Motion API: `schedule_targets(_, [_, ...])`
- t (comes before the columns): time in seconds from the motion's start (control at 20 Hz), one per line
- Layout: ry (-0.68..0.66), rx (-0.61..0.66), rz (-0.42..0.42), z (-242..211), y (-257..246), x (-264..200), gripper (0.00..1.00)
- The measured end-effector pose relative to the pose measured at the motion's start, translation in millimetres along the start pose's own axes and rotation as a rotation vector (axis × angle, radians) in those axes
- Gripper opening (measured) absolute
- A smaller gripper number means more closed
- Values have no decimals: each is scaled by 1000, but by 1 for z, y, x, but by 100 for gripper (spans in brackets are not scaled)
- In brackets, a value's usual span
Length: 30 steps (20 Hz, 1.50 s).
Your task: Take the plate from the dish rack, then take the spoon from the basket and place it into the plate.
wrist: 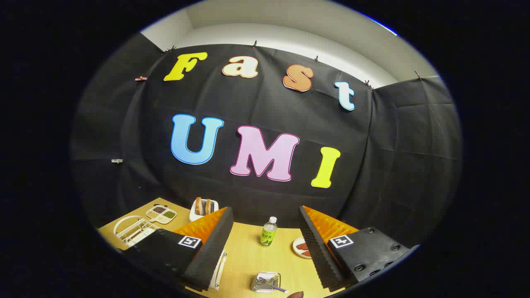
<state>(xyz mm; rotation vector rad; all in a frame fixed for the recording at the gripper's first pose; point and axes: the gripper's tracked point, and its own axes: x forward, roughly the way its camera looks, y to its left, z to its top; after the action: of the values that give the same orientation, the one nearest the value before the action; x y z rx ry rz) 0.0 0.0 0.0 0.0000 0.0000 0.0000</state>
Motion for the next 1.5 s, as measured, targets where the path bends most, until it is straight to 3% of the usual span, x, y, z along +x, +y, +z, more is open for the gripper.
schedule_targets(1.0, [75, 59, 53, -23, 21, -12, 96])
schedule_targets(1.3, [198, 74, 124, -46, 65, -1, 97])
schedule_targets(1.5, [360, 68, 160, -87, 96, 10, 97])
